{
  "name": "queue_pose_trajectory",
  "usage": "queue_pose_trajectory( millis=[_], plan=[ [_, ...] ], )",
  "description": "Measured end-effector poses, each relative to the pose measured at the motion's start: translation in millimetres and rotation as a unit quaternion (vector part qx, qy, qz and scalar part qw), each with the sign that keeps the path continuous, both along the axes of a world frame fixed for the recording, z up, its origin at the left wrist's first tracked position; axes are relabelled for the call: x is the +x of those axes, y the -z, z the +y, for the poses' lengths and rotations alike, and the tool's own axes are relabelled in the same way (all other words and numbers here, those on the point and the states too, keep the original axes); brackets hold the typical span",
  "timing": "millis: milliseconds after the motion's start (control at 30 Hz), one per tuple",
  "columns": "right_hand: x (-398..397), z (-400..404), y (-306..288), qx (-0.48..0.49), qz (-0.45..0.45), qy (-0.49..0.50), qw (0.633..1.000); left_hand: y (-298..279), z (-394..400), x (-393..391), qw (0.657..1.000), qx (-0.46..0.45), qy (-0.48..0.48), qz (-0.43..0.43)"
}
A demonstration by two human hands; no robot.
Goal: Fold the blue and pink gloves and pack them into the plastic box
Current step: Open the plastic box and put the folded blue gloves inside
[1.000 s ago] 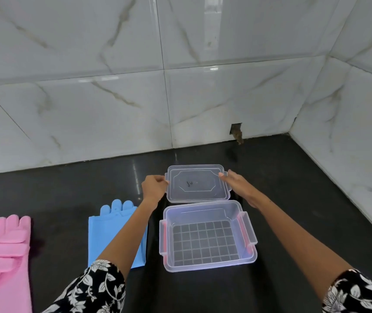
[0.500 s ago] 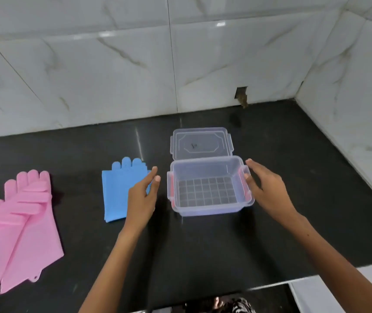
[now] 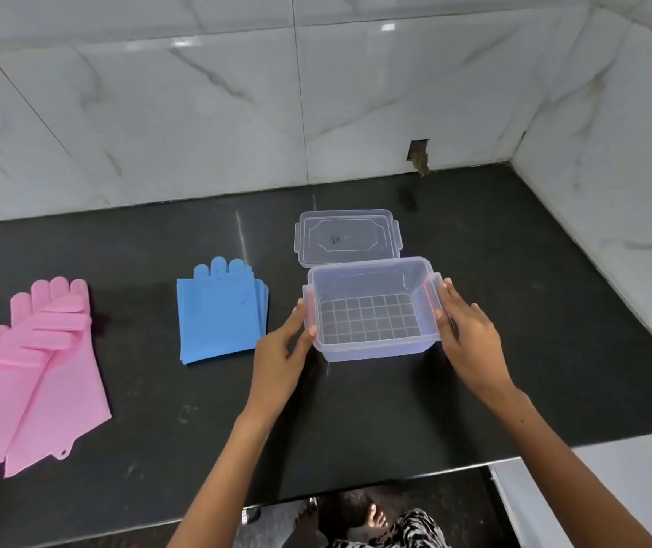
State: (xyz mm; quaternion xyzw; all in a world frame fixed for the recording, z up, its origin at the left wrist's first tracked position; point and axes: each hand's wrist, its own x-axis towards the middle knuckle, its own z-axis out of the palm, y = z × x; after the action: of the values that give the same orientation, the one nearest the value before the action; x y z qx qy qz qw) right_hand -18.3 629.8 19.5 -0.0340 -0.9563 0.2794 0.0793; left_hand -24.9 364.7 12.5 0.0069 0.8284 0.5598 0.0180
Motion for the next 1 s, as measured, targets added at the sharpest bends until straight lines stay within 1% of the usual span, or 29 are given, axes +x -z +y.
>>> queue_pose_trajectory(
  millis=[233,367,433,567,667,767,833,933,1000],
  plan=[
    [2,8,1,0.036,-0.003,-0.004,0.999,5,9,1,1.000,-0.029,-0.003,0.003],
    [2,8,-3,0.061,-0.019,-0.003,0.998,1,7,3,0.999,-0.042,0.008,0.027],
    [3,-2,-10,0.047,0.006,-0.003,0.999,0,4,4,0.997,-0.055,0.016,0.044],
    [7,-49,-35,0.010,0.130,-0.097,0.987,-7,-19,-2,0.991,-0.107,-0.028,0.070],
    [11,-103,-48,0.004,0.159,-0.209,0.965,-17,-55,-14,0.984,-0.149,-0.047,0.091],
    [12,-155,-42,0.022,0.163,-0.293,0.942,-26,-99,-44,0.963,-0.247,-0.035,0.105],
    [8,-185,-30,0.052,0.138,-0.321,0.936,-29,-129,-72,0.944,-0.316,-0.005,0.091],
    [-3,-217,-4,0.099,0.089,-0.342,0.930,-31,-163,-115,0.935,-0.350,0.046,0.036],
    [-14,-231,11,0.138,0.078,-0.336,0.929,-27,-175,-141,0.925,-0.367,0.097,-0.006]
  ],
)
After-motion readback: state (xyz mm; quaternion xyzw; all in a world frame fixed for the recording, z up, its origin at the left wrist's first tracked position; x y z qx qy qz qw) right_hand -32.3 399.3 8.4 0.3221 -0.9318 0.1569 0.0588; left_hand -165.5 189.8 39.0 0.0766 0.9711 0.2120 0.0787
